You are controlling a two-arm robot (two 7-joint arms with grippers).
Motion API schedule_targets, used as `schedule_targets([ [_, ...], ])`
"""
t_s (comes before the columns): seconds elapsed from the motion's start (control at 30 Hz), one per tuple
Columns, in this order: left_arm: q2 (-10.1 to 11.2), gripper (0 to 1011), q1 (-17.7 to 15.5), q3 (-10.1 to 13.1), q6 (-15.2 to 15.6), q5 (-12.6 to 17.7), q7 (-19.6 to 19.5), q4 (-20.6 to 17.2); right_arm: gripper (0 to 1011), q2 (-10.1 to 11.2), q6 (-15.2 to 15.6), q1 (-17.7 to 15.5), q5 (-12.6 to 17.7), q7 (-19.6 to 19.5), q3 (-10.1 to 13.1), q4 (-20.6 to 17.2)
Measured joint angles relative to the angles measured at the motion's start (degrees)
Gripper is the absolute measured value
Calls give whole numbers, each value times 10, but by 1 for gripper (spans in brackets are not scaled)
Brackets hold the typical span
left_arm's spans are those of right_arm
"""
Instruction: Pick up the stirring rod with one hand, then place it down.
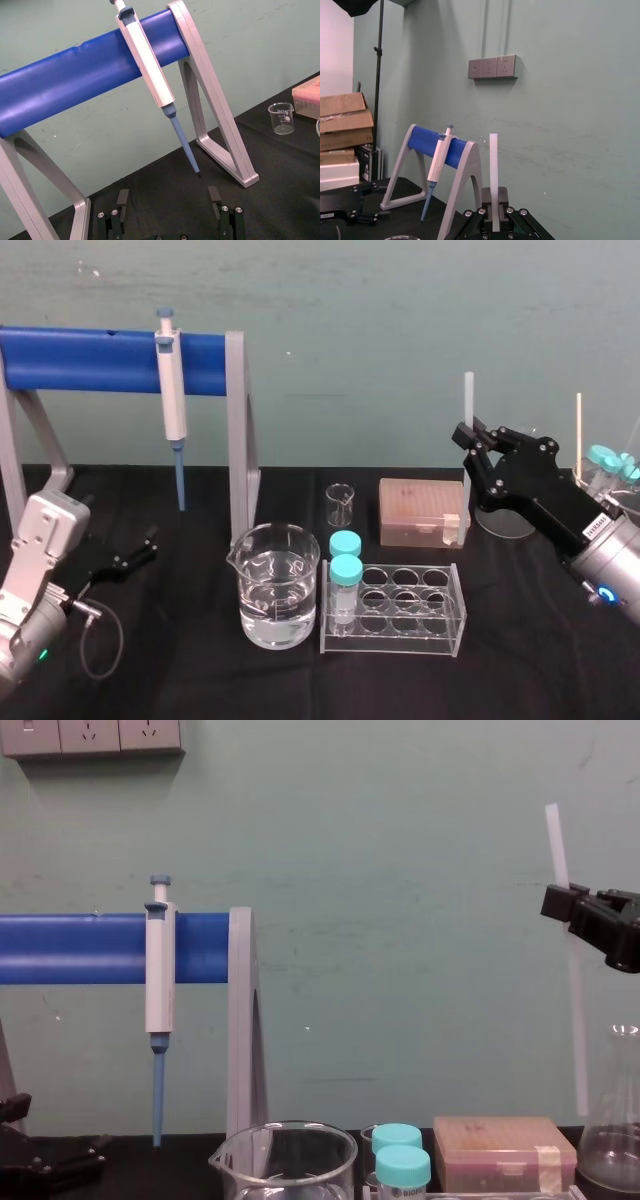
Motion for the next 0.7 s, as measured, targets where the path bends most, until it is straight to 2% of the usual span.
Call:
schedule_targets([
  [0.7, 0, 1000, 0, 0, 0, 0, 0, 0, 68, 1, 0, 6, 2, 6, -5, 7],
])
